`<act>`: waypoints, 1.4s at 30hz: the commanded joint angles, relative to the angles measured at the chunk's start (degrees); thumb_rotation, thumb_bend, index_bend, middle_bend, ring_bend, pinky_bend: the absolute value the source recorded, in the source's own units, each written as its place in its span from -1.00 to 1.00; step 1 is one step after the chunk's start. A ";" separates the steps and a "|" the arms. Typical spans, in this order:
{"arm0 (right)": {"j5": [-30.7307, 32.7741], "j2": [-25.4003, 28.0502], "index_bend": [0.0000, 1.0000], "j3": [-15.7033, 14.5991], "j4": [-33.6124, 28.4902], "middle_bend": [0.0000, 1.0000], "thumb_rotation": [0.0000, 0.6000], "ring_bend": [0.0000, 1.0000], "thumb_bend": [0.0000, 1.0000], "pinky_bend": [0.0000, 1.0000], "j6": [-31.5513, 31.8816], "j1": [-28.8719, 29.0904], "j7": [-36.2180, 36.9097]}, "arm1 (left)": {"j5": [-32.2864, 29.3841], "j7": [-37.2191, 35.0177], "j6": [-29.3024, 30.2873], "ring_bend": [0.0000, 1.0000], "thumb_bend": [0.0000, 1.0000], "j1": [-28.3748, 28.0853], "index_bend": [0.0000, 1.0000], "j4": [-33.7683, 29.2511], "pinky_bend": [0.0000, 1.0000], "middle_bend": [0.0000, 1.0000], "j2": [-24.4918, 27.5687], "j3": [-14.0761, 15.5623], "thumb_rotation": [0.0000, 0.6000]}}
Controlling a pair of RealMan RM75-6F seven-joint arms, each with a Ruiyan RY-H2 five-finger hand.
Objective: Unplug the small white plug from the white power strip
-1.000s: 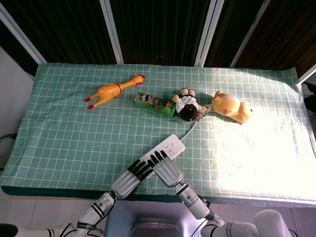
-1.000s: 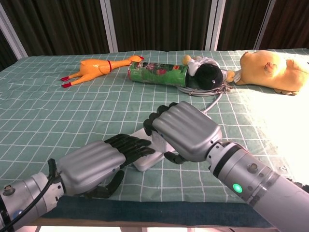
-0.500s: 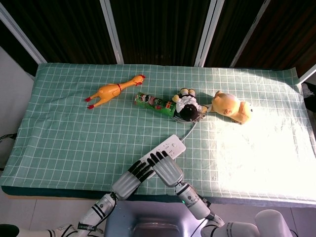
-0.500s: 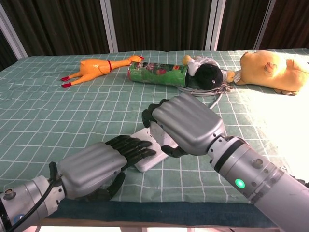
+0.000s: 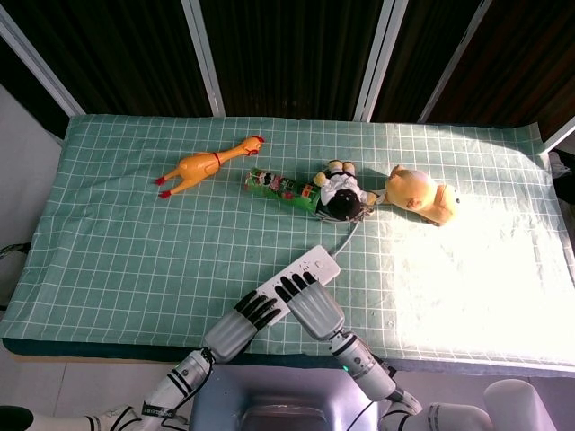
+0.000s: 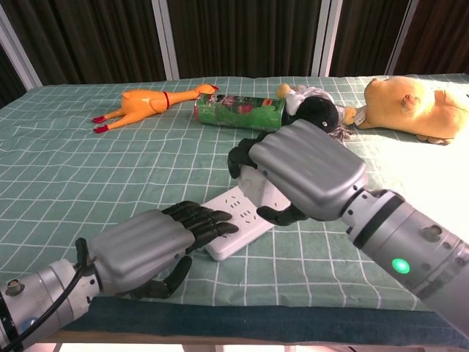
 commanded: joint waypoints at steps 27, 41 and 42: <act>16.89 20.62 -1.00 -4.65 -5.88 -0.99 1.00 -1.00 -0.47 -0.59 -14.41 -5.93 -26.04 | 1.95 -1.79 7.10 -1.00 0.40 2.52 -1.00 -5.32 -0.98 -1.00 7.78 0.17 1.00; 9.73 36.54 -1.00 -7.51 -28.29 -1.00 1.00 -1.00 -0.58 -0.81 7.18 -17.50 -13.88 | 8.62 -11.40 21.41 -1.00 0.36 9.93 -1.00 -5.46 -0.97 -1.00 18.18 4.33 1.00; 7.90 37.25 -1.00 -7.95 -28.00 -1.00 1.00 -1.00 -0.57 -0.82 9.91 -19.00 -11.38 | 8.83 -12.19 23.33 -1.00 0.36 11.31 -1.00 -5.72 -0.97 -1.00 19.81 4.94 1.00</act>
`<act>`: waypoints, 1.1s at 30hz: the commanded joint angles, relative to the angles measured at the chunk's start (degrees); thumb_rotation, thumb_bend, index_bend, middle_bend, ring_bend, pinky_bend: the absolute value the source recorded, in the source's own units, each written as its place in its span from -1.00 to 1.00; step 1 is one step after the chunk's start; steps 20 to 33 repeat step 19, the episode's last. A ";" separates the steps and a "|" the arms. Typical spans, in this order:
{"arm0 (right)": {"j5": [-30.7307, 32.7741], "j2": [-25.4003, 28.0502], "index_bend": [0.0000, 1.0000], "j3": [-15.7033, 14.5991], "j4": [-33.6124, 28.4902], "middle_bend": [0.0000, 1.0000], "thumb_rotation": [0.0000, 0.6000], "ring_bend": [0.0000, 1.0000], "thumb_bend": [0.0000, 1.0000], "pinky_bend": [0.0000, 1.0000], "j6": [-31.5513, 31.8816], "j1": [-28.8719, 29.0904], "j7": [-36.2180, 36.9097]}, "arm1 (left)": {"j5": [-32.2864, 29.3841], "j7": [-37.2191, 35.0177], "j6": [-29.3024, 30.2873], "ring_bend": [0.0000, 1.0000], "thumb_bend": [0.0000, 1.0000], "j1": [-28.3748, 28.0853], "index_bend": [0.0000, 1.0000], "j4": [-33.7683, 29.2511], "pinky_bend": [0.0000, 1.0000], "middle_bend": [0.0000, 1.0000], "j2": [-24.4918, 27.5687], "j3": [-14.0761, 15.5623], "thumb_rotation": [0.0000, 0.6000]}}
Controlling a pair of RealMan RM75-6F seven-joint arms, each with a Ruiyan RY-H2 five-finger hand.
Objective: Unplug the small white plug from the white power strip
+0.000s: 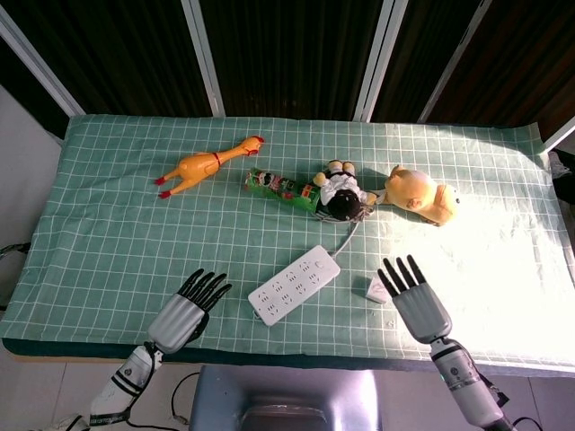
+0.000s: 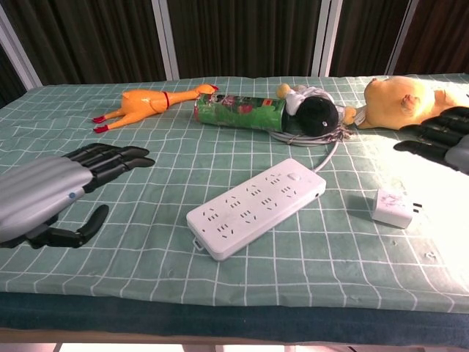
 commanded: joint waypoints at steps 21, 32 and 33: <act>-8.41 4.67 -1.00 -0.15 7.52 -1.00 1.00 -1.00 -0.58 -0.91 18.70 -14.85 34.63 | -4.17 -15.05 16.36 -1.00 0.07 15.87 -1.00 1.94 -0.94 -1.00 15.58 0.40 1.00; -8.41 4.67 -1.00 -0.15 7.52 -1.00 1.00 -1.00 -0.58 -0.91 18.70 -14.85 34.63 | -4.17 -15.05 16.36 -1.00 0.07 15.87 -1.00 1.94 -0.94 -1.00 15.58 0.40 1.00; -8.41 4.67 -1.00 -0.15 7.52 -1.00 1.00 -1.00 -0.58 -0.91 18.70 -14.85 34.63 | -4.17 -15.05 16.36 -1.00 0.07 15.87 -1.00 1.94 -0.94 -1.00 15.58 0.40 1.00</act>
